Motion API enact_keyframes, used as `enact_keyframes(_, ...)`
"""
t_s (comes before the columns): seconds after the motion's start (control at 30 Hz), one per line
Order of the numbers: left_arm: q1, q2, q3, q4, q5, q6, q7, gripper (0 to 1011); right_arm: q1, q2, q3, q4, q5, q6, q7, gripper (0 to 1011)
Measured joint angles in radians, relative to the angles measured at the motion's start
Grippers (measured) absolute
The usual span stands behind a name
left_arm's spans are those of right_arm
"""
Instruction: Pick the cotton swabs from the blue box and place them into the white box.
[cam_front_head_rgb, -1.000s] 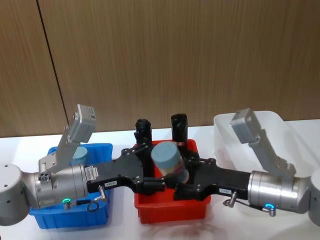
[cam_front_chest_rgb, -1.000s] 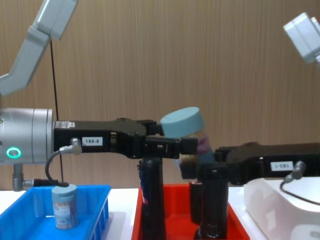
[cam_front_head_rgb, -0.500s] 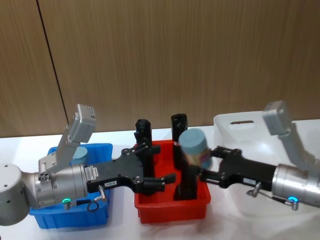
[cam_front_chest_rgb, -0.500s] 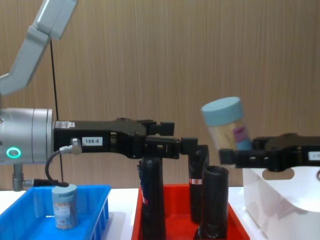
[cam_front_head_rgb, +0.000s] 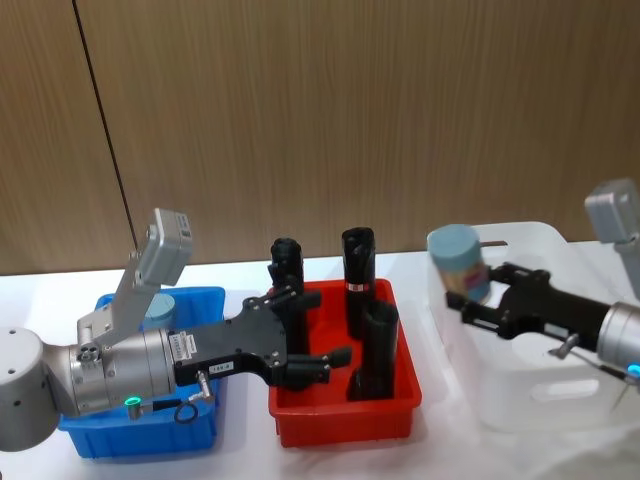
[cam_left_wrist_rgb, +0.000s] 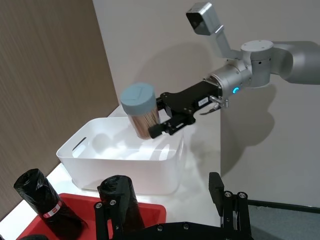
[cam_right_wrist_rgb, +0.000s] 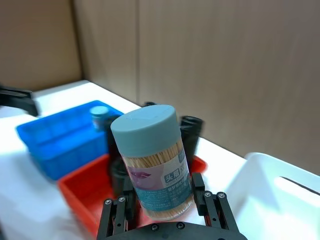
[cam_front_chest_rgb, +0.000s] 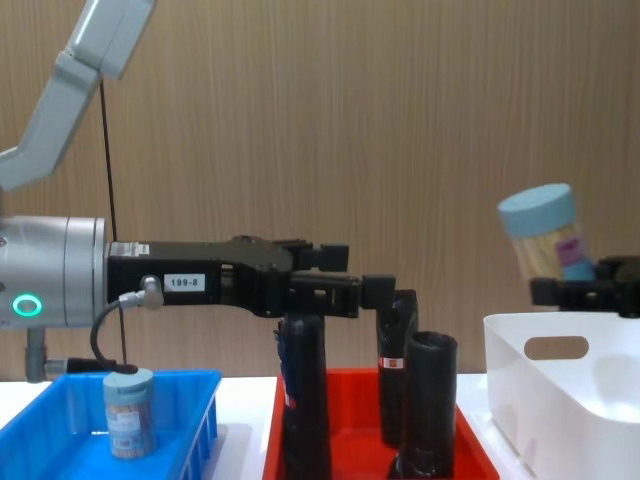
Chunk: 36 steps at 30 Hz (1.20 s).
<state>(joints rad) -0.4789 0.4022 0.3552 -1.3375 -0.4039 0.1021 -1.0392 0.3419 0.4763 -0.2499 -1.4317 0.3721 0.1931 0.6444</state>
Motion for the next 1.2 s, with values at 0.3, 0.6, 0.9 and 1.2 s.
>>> enact_keyframes(0.3, 0.000, 0.000, 0.000, 0.000, 0.000, 0.000, 0.000, 1004, 0.057, 0.008, 0.018, 0.109, -0.056, -0.002, -0.046, 674)
enact_keyframes(0.6, 0.000, 0.000, 0.000, 0.000, 0.000, 0.000, 0.000, 1004, 0.119, -0.004, 0.019, 0.236, -0.111, -0.002, -0.074, 674)
enact_keyframes(0.9, 0.000, 0.000, 0.000, 0.000, 0.000, 0.000, 0.000, 1004, 0.156, -0.015, 0.011, 0.317, -0.144, -0.006, -0.085, 837)
enact_keyframes(1.2, 0.000, 0.000, 0.000, 0.000, 0.000, 0.000, 0.000, 1004, 0.164, -0.017, 0.006, 0.333, -0.156, -0.009, -0.085, 1001)
